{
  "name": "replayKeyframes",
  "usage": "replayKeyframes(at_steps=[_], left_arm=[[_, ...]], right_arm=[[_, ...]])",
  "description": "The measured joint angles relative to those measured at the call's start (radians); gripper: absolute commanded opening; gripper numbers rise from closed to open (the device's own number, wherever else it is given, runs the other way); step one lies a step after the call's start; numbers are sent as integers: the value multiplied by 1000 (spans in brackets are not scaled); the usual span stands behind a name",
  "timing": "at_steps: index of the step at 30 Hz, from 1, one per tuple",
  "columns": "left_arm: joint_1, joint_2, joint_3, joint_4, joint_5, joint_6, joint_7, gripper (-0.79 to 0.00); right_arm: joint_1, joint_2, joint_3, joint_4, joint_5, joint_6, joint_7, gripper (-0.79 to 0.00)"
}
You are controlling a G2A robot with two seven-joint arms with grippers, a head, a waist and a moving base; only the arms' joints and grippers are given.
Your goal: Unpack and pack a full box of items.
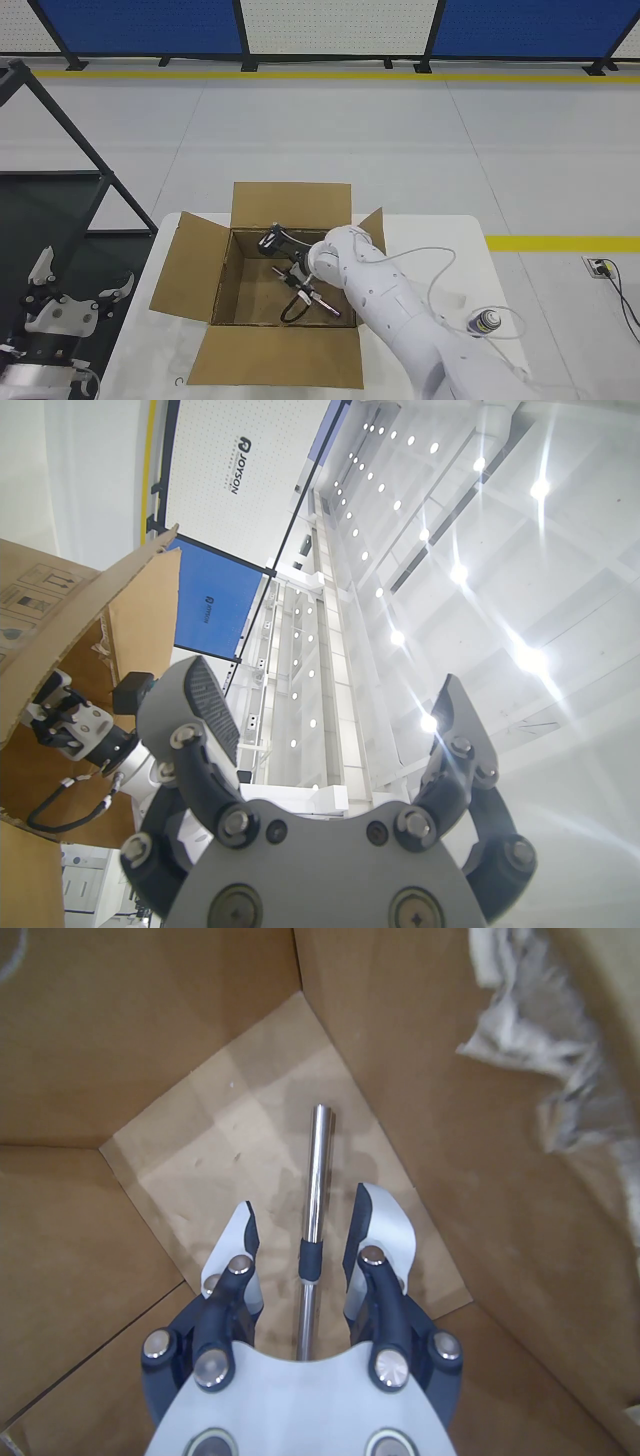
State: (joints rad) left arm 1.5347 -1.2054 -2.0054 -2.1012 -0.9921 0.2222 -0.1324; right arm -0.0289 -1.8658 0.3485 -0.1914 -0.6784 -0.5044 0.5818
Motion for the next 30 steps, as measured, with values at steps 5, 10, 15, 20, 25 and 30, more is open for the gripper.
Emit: replayKeyframes(at_steps=[5, 10, 15, 20, 25, 30], left_arm=[[0, 0, 0, 0, 0, 0, 0, 0], [0, 0, 0, 0, 0, 0, 0, 0], [0, 0, 0, 0, 0, 0, 0, 0], [0, 0, 0, 0, 0, 0, 0, 0], [0, 0, 0, 0, 0, 0, 0, 0], [0, 0, 0, 0, 0, 0, 0, 0]], right_arm=[[11, 20, 13, -24, -15, -28, -64, -394], [16, 49, 26, -60, -40, -62, -124, -336], [9, 84, 41, -130, -72, -72, -164, -148], [-12, 144, 74, -271, -116, -77, -188, -62], [-71, 240, 151, -501, -180, -31, -155, -65], [-222, 365, 307, -871, -268, 34, -42, -65]])
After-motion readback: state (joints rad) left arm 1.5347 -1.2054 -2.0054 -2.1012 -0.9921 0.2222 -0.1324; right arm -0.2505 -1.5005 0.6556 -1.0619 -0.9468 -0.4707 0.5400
